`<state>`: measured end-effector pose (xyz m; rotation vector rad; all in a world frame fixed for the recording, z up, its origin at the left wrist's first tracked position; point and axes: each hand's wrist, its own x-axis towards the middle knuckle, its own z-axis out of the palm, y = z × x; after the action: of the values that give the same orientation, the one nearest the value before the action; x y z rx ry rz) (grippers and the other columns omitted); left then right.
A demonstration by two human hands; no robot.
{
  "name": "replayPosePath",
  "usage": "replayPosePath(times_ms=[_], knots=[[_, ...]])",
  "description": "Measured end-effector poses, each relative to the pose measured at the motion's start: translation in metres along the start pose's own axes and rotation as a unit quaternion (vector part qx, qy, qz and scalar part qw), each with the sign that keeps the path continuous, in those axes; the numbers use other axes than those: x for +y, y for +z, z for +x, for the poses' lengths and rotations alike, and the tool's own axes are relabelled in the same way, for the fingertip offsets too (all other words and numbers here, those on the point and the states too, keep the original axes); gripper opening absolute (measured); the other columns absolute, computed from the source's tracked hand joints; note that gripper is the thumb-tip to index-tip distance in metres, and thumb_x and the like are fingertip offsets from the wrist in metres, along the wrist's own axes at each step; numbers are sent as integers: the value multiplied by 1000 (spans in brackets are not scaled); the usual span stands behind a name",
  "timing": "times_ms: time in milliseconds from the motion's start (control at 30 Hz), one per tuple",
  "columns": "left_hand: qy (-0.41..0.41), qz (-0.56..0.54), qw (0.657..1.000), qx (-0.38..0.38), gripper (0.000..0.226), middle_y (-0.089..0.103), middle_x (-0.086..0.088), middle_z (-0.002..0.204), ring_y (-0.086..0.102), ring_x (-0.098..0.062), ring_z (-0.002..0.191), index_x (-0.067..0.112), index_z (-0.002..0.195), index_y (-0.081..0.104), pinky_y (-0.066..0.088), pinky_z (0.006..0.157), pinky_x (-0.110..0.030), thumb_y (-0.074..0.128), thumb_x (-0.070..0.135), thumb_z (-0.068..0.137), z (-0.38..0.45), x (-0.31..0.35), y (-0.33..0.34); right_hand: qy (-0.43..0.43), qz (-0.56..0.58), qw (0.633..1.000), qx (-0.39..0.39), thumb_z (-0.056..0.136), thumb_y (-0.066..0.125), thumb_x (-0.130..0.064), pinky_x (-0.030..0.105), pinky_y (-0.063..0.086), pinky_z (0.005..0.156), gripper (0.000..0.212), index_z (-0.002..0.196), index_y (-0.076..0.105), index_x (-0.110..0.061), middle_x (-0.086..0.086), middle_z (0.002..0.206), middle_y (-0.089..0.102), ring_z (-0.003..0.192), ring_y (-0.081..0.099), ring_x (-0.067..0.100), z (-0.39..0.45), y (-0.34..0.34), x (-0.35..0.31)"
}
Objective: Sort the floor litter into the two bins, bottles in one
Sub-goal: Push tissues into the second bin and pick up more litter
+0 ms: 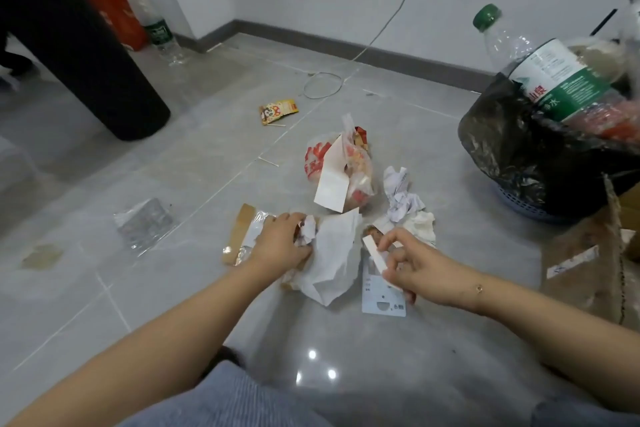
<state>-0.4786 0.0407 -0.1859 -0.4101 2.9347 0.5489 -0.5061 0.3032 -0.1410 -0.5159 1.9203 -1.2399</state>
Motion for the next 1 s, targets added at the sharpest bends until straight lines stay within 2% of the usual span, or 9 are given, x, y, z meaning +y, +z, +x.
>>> replayPosePath(times_ms=[100, 167, 233, 300, 400, 500, 667, 867, 1000], knots=[[-18, -163, 986, 44, 43, 64, 6, 97, 59, -11, 86, 21, 114, 62, 41, 69, -19, 75, 23, 73, -9, 4, -8, -20, 37, 993, 110, 91, 50, -1, 29, 49, 50, 19, 97, 42, -17, 6, 80, 50, 51, 57, 22, 5, 0, -4], [-34, -267, 963, 27, 45, 64, 10, 99, 60, -7, 88, 23, 113, 61, 44, 74, -14, 80, 23, 71, -17, 14, -20, -37, 35, 986, 159, 92, 49, -1, 31, 50, 50, 15, 87, 49, -15, 4, 79, 53, 52, 59, 21, 8, 0, -8], [-14, -391, 920, -35, 51, 69, 7, 106, 64, -14, 100, 25, 114, 62, 52, 88, -27, 83, 30, 68, -27, 27, -32, -38, 41, 979, 197, 92, 48, 0, 28, 50, 50, 21, 82, 58, -15, 0, 74, 58, 51, 58, 13, 8, 0, -12], [6, -465, 882, -82, 49, 70, 1, 111, 65, -19, 105, 26, 116, 63, 53, 93, -37, 83, 27, 71, -38, 42, -43, -43, 50, 972, 227, 93, 46, 1, 20, 49, 49, 24, 92, 64, -15, 1, 76, 61, 48, 55, 2, 7, 0, -18], [13, -537, 837, -109, 47, 69, -5, 115, 66, -23, 107, 20, 118, 62, 53, 94, -37, 77, 20, 74, -50, 63, -53, -71, 58, 960, 264, 94, 52, -5, 19, 52, 54, 21, 106, 65, -17, 4, 90, 62, 60, 59, -1, 5, -1, -25], [-1, -586, 802, -111, 48, 68, -7, 116, 67, -21, 105, 16, 118, 61, 55, 89, -34, 75, 17, 72, -53, 74, -56, -62, 123, 962, 235, 91, 61, -18, 29, 57, 64, 19, 108, 68, -14, 4, 93, 68, 71, 63, 11, 3, -3, -35], [-7, -590, 804, -70, 43, 73, -6, 101, 70, -24, 93, 13, 110, 65, 58, 84, -36, 79, 9, 69, -54, 81, -52, -42, 159, 972, 168, 87, 66, -18, 25, 57, 59, 19, 104, 70, -10, 3, 87, 71, 67, 68, 8, 2, 1, -49], [-21, -627, 778, 17, 43, 70, -10, 109, 70, -21, 93, 8, 116, 61, 59, 78, -33, 75, 3, 76, -40, 59, -59, 22, 148, 974, 171, 81, 72, -10, 35, 60, 70, 5, 86, 70, -9, 9, 84, 72, 68, 69, 17, 36, 3, -92], [-53, -581, 803, 121, 38, 66, 1, 103, 64, -12, 94, 15, 116, 60, 55, 83, -27, 75, 13, 81, -17, 0, -77, 54, 92, 981, 165, 80, 74, -10, 47, 58, 80, 17, 92, 70, 0, 19, 97, 70, 84, 69, 32, 69, 17, -116]])
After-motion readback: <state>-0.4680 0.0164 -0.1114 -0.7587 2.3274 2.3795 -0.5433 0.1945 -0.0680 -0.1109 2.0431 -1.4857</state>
